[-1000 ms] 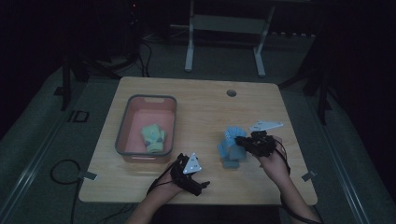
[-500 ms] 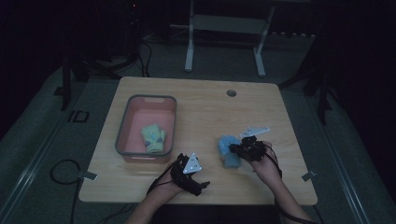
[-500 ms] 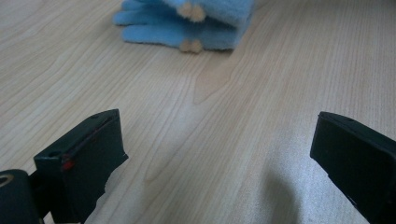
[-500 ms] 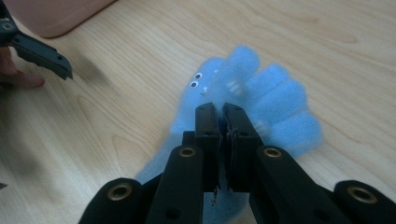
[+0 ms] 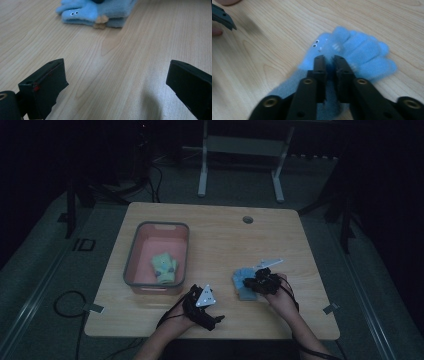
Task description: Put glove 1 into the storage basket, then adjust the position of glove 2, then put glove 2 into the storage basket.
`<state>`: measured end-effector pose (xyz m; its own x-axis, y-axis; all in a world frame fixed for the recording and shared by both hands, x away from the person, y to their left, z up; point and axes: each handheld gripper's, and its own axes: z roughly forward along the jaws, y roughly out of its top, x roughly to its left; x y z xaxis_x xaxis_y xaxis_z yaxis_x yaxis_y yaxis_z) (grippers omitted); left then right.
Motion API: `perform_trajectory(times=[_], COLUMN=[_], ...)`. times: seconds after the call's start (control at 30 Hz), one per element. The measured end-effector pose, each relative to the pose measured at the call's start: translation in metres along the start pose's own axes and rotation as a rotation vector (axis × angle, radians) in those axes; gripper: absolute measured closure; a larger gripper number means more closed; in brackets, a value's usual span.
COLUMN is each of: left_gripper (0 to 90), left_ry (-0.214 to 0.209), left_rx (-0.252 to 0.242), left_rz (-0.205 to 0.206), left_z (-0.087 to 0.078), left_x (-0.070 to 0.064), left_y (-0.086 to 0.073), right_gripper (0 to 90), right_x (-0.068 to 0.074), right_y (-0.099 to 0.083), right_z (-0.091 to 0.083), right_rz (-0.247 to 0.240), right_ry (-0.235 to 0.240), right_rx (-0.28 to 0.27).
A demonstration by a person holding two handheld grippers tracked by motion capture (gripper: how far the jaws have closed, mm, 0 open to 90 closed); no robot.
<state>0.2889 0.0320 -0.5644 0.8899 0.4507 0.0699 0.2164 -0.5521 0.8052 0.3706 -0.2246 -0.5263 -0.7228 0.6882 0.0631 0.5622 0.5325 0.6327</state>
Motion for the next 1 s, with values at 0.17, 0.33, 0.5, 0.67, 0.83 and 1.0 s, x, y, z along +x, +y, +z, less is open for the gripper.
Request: perform_trajectory(times=[0.17, 0.33, 0.5, 0.67, 0.83, 1.0], left_gripper=[4.5, 4.6, 4.5, 4.6, 4.6, 5.8], left_ry=[-0.002, 0.003, -0.013, -0.025, -0.029, -0.035], left_rx=[-0.010, 0.019, 0.062, 0.058, 0.066, 0.052], left_rz=[-0.017, -0.040, -0.077, -0.077, -0.049, -0.002], left_z=[-0.004, -0.004, -0.001, 0.000, 0.001, 0.003], left_x=[-0.001, -0.003, -0.002, -0.002, -0.006, -0.011], left_y=[0.004, 0.009, 0.009, 0.011, 0.015, 0.020], right_gripper=[65.4, 60.9, 60.5, 58.8, 57.1, 56.2], right_x=[0.000, -0.006, -0.008, -0.010, -0.013, -0.019], right_y=[0.002, 0.001, -0.001, -0.002, -0.001, 0.003], right_z=[-0.012, -0.023, -0.028, -0.032, -0.038, -0.045], right_rz=[-0.004, 0.007, 0.009, 0.015, 0.016, 0.022], right_ry=[-0.009, -0.012, -0.016, -0.014, -0.017, -0.018], right_rx=[-0.036, -0.061, -0.070, -0.084, -0.103, -0.117])
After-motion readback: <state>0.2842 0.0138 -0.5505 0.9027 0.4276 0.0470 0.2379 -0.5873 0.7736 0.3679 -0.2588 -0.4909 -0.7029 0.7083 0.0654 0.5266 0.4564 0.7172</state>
